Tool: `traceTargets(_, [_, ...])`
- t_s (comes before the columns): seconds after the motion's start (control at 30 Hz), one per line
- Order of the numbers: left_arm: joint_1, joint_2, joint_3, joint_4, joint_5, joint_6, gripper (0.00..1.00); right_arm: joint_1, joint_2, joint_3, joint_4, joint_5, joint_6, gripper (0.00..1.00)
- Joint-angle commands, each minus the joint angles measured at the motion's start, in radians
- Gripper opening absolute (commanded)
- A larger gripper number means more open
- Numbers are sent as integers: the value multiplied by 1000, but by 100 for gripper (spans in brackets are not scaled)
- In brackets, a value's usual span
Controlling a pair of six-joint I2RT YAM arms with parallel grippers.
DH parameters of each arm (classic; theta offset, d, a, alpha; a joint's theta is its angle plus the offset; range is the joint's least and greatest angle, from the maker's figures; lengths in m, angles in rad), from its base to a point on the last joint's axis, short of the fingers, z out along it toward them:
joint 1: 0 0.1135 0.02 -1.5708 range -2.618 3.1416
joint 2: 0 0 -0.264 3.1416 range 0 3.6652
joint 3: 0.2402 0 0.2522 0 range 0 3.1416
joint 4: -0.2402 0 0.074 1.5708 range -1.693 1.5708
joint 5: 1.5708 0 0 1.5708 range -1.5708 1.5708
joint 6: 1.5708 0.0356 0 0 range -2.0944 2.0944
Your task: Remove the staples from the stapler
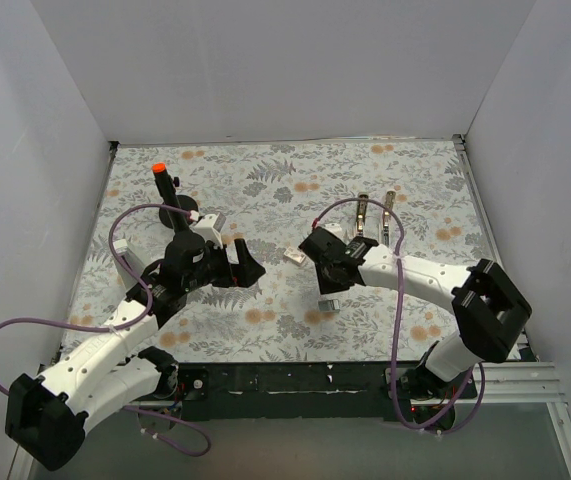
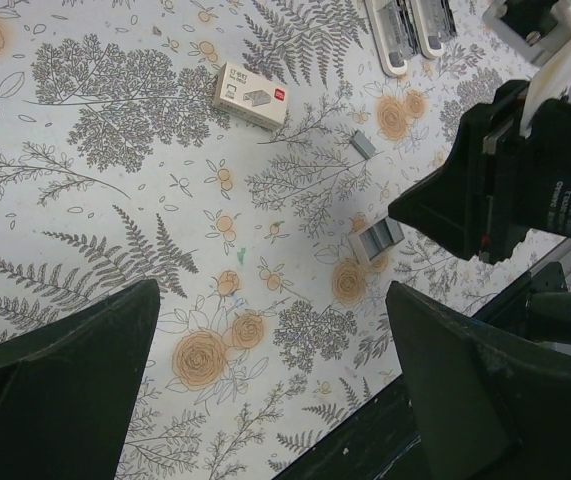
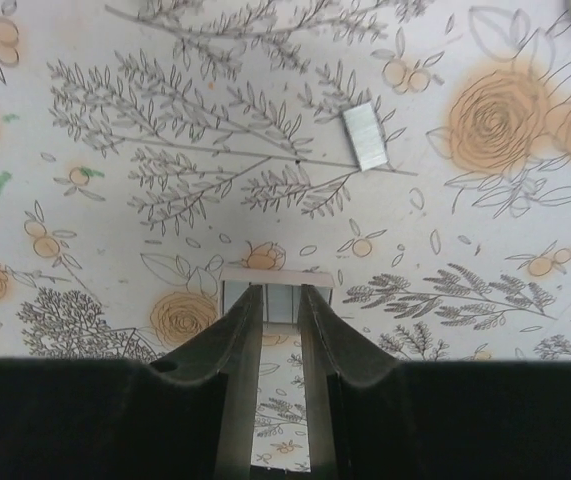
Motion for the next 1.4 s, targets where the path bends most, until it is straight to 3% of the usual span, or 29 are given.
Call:
traceTargets(0.0, [7,-31,3,-7,-29,6,98,-59,-16,73,-27,75,-29,30])
traceTargets(0.17, [7,-45,0,-7,-33,6,98,-120,27,89,16,65,-70,35])
traceTargets(0.3, [7,-47,0,-11,-32,6,98,-136,65,91,100,40,-283,35])
traceTargets(0.57, [7,-42,0,-11,-35,8,98,-211,111,80,168,-104,-447,35])
traceTargets(1.37, [7,-37,1,-9,-39,8,98,-217,180,97,176,-161,-481,34])
